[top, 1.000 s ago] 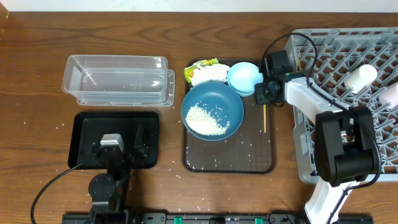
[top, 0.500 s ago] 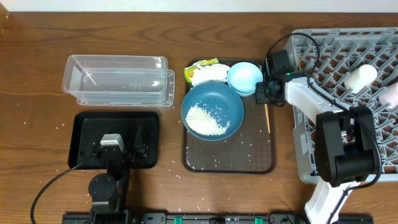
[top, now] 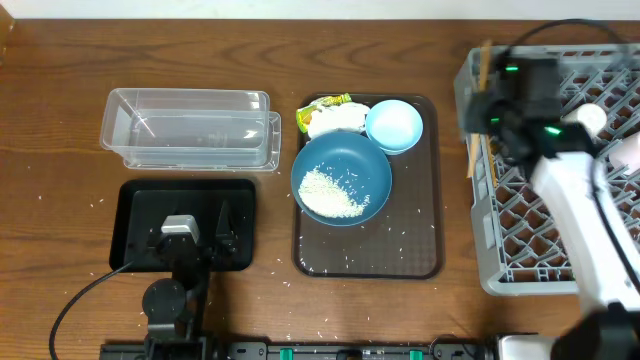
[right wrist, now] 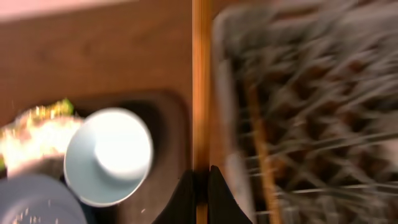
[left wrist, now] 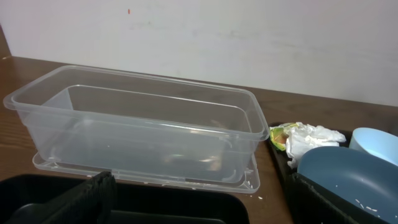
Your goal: Sort waste into correct bins and load items into the dishwasher rack
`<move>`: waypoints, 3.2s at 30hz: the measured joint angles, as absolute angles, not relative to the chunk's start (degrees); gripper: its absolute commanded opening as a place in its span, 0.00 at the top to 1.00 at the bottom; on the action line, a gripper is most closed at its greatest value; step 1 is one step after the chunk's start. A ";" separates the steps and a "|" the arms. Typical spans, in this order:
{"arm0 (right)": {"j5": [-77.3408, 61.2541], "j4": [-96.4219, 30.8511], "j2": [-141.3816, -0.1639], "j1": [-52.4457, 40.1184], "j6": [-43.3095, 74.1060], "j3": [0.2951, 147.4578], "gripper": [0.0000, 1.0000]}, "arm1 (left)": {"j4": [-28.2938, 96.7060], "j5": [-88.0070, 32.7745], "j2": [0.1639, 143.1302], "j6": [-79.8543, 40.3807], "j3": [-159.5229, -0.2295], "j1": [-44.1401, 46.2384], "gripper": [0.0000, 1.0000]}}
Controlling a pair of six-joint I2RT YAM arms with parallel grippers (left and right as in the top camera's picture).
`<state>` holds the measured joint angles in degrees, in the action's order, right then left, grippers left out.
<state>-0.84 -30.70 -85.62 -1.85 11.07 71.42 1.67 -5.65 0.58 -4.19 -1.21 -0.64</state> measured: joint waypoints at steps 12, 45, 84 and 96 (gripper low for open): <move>-6.35 -30.39 -84.51 8.58 0.05 71.42 0.99 | 1.67 -5.65 0.58 -4.21 -1.21 -0.64 0.11; -20.75 -27.64 -96.05 8.82 2.44 71.42 0.27 | 1.67 -5.65 0.58 -4.19 -1.21 -0.64 0.11; 8.38 -43.42 -79.44 26.83 15.27 71.42 0.01 | 1.67 -5.65 0.58 -4.19 -1.21 -0.64 0.11; 8.62 -43.51 -79.44 26.79 15.25 71.42 0.01 | 1.54 -5.78 0.58 -4.27 -1.21 -0.64 0.11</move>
<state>8.62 -43.51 -79.44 26.79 15.25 71.42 1.54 -5.78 0.58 -4.27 -1.21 -0.64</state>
